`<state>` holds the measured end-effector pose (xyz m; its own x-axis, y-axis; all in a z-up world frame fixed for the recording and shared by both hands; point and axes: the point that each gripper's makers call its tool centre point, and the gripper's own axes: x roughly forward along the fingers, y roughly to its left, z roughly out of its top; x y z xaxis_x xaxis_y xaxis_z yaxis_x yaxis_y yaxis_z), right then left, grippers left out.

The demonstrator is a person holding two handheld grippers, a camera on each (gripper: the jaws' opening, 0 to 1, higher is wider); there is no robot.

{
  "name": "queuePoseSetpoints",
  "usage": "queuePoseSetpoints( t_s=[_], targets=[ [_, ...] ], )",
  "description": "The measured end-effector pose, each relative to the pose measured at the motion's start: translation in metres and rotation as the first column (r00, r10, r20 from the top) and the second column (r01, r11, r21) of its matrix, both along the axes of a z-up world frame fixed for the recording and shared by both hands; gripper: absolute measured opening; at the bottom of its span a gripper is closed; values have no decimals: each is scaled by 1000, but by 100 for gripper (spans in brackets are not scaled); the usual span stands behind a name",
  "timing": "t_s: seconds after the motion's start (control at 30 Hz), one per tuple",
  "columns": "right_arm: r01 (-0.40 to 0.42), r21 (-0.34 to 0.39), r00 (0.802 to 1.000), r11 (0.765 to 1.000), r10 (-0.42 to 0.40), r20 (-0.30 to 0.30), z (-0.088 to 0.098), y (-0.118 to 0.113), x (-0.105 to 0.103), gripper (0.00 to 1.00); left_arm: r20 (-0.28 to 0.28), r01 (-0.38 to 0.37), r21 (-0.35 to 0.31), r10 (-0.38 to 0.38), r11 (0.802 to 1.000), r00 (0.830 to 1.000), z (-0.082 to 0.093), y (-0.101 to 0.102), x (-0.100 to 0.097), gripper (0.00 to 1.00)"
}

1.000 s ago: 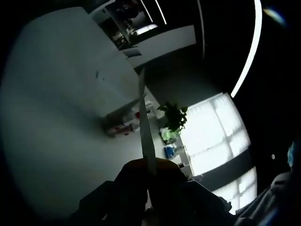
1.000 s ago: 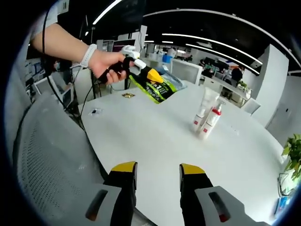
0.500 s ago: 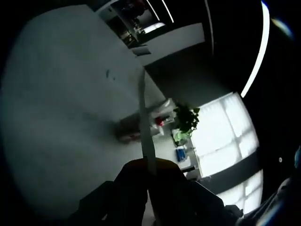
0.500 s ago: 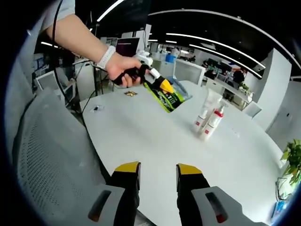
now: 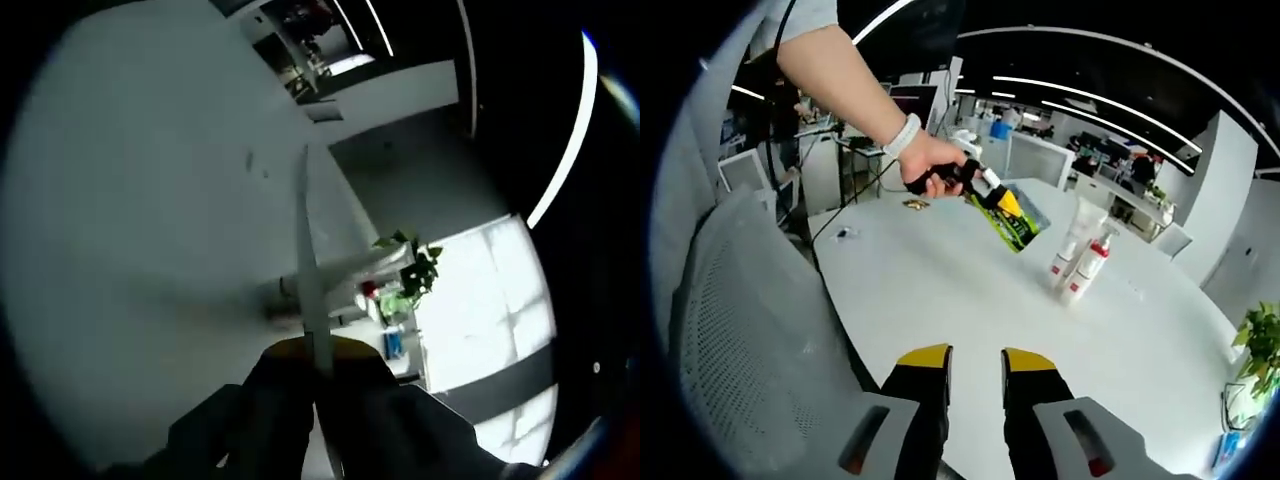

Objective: Arrange the skincare products in the storage area until every visible bottle or jar stands upright without overlapping.

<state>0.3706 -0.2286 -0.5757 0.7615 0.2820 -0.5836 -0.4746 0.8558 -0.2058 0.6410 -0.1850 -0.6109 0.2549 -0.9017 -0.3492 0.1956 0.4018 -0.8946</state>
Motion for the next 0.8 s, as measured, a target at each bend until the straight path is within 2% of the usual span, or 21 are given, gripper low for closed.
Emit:
queuePoseSetpoints(
  t_s=[0.1, 0.3, 0.47, 0.63, 0.8],
  targets=[
    [-3, -11, 1000, 1000, 3, 2, 0, 0, 0, 12, -20, 17, 27, -17, 999, 1000, -10, -6, 0, 0],
    [10, -13, 1000, 1000, -10, 1, 0, -3, 0, 11, -39, 35, 59, -33, 998, 999, -19, -16, 2, 0],
    [0, -20, 1000, 1000, 0, -11, -2, -2, -1, 11, -13, 89, 111, -88, 990, 996, -29, -18, 2, 0],
    [4, -15, 1000, 1000, -4, -22, -4, -2, -1, 10, -30, 85, 108, -82, 991, 996, -38, -22, 9, 0],
    [13, -7, 999, 1000, -13, -31, -5, -4, -1, 10, -30, 88, 137, -85, 987, 996, -51, -28, 19, 0]
  ],
)
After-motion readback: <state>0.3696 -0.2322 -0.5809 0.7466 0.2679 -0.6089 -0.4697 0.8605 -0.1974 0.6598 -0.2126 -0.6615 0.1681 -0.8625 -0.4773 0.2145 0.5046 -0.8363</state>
